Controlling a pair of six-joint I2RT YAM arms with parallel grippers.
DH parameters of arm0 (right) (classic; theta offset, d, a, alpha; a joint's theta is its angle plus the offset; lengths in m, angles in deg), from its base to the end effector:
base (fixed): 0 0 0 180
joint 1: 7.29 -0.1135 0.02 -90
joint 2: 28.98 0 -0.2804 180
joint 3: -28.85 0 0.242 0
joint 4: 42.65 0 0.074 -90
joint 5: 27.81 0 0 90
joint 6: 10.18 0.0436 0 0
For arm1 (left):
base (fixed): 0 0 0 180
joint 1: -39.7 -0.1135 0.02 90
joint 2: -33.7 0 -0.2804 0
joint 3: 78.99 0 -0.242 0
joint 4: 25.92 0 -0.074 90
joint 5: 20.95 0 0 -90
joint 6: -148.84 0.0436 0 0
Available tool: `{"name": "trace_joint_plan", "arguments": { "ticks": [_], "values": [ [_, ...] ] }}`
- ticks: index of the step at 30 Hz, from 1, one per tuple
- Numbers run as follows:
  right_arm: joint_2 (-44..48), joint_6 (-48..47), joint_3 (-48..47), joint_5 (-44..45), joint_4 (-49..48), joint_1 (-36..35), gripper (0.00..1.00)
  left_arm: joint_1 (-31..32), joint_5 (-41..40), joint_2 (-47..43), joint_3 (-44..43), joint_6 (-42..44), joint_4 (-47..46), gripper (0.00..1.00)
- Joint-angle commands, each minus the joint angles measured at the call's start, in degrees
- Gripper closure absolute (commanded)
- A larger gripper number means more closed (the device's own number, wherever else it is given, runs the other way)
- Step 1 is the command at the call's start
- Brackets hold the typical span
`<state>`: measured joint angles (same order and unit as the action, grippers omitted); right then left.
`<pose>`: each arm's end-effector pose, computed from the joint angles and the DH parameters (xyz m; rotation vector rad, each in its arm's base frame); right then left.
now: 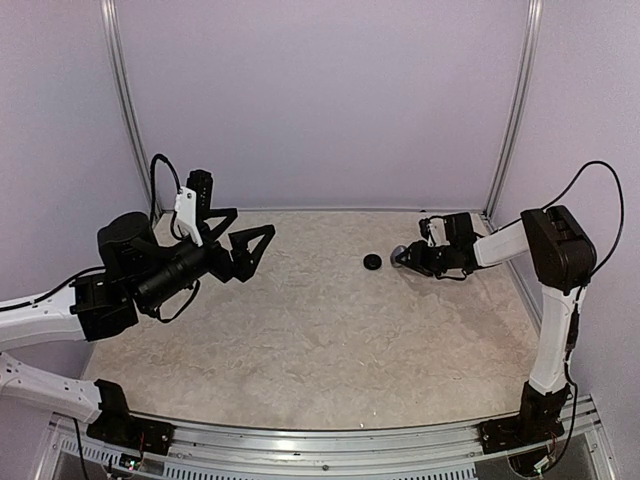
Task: Insert the wireless bluetooth earbuds into the charging case
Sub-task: Place the charging case with the earbuds at the center of the board, then reset both arms
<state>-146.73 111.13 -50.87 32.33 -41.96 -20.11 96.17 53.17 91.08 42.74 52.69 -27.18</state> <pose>0.4129 0.1162 0.1426 0.0794 2.3295 0.9882 0.1352 -0.1824 0.3578 0.4573 1.5033 -0.6538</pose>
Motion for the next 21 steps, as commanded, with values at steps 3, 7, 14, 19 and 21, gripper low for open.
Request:
{"name": "trace_joint_plan", "arguments": {
  "ticks": [3,7,14,19,21],
  "values": [
    [2.4,-1.7,0.5,1.4,3.0,0.6,0.47,-1.6,0.6,-0.9,-1.7,-1.7,2.3,0.01],
    [6.5,-2.5,2.8,2.0,3.6,0.8,0.35,-3.8,2.6,0.9,-5.1,-6.9,6.6,0.01],
    [17.5,-8.0,8.2,2.4,6.2,0.9,0.14,-8.8,12.4,6.6,-11.1,-10.9,13.0,0.01],
    [26.8,-12.1,10.7,2.5,9.9,0.8,0.00,-12.6,11.9,12.1,-17.1,-13.6,21.0,0.01],
    [30.5,-13.5,11.1,2.8,12.2,0.9,0.00,-14.9,13.4,13.8,-18.0,-15.1,22.7,0.01]
  ]
}}
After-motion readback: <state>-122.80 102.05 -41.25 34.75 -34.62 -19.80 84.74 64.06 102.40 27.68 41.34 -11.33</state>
